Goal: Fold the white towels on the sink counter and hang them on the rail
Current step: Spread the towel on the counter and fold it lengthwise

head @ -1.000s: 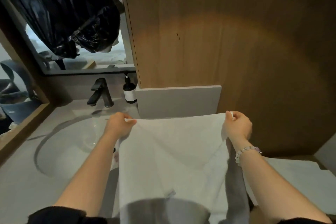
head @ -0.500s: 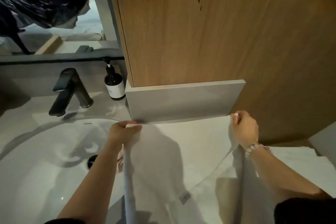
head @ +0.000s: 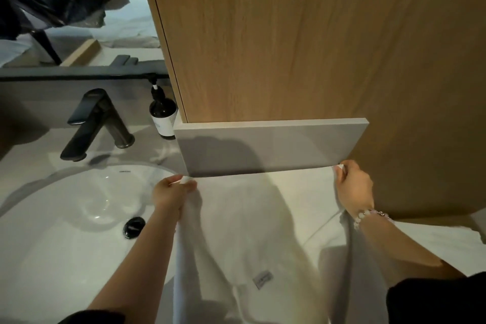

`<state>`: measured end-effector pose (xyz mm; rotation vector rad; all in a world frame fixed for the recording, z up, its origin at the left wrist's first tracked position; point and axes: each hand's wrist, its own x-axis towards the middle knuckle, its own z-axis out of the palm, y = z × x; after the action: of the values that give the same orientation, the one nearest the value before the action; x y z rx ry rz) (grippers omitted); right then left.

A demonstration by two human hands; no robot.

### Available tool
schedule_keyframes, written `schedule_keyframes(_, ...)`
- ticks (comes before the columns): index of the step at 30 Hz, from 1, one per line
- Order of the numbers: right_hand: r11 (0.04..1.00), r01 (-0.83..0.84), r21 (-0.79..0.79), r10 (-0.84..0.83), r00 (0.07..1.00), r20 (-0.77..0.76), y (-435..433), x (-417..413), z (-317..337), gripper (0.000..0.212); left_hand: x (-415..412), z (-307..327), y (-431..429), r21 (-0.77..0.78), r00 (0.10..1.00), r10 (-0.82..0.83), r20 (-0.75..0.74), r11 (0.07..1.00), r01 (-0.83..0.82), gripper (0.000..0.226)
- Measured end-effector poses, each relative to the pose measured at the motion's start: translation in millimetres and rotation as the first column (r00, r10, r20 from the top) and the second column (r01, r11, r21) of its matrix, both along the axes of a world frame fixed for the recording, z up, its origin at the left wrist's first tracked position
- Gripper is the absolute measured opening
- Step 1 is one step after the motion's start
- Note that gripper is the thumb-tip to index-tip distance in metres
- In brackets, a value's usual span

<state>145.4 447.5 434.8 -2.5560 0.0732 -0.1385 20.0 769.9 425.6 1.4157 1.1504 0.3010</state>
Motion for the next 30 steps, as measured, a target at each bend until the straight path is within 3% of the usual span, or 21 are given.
schedule_keyframes(5, 0.998, -0.039, -0.051, 0.039, 0.999, 0.003, -7, 11, -12, 0.024, 4, 2, -5, 0.114, 0.998, 0.001, -0.069, 0.993, 0.007, 0.039)
schedule_keyframes(8, 0.999, -0.038, -0.037, 0.038, 0.999, 0.000, -9, 14, -13, 0.025, 5, 7, -13, 0.327, 0.985, -0.012, -0.169, 0.942, 0.068, 0.043)
schedule_keyframes(11, 0.998, -0.032, -0.058, 0.029, 0.998, -0.053, -8, 15, -11, 0.028, -2, 14, -29, 0.620, 0.960, -0.007, -0.279, 0.763, 0.186, 0.039)
schedule_keyframes(14, 1.000, 0.013, 0.006, -0.013, 0.999, -0.038, -9, 12, -2, 0.035, -12, 16, -55, 0.754, 0.930, -0.224, -0.293, 0.543, 0.369, 0.026)
schedule_keyframes(17, 0.998, -0.036, -0.048, 0.040, 0.996, 0.080, 0, -4, 16, 0.038, -26, 20, -83, 0.678, 0.722, -0.545, -0.427, 0.335, 0.654, 0.028)
schedule_keyframes(19, 0.980, -0.196, -0.044, 0.199, 0.978, 0.063, 15, -29, 29, 0.030, -37, 20, -96, 0.581, 0.547, -0.623, -0.559, 0.176, 0.795, 0.036)
schedule_keyframes(20, 0.948, -0.318, -0.023, 0.318, 0.948, 0.020, 24, -46, 35, 0.025, -42, 20, -100, 0.561, 0.510, -0.626, -0.590, 0.137, 0.816, 0.039)
schedule_keyframes(23, 0.732, -0.680, 0.033, 0.678, 0.723, -0.132, 52, -106, 50, 0.014, -56, 22, -104, 0.544, 0.497, -0.578, -0.647, 0.107, 0.832, 0.045)
schedule_keyframes(25, 0.609, -0.792, -0.028, 0.776, 0.603, -0.182, 66, -141, 54, 0.019, -64, 24, -104, 0.550, 0.507, -0.544, -0.669, 0.097, 0.830, 0.047)
schedule_keyframes(28, 0.538, -0.839, -0.079, 0.795, 0.537, -0.281, 72, -170, 50, 0.018, -73, 31, -107, 0.527, 0.511, -0.533, -0.675, 0.138, 0.839, 0.039)
schedule_keyframes(30, 0.508, -0.844, -0.172, 0.778, 0.535, -0.329, 72, -178, 45, 0.015, -75, 32, -108, 0.466, 0.418, -0.543, -0.729, 0.054, 0.883, 0.029)
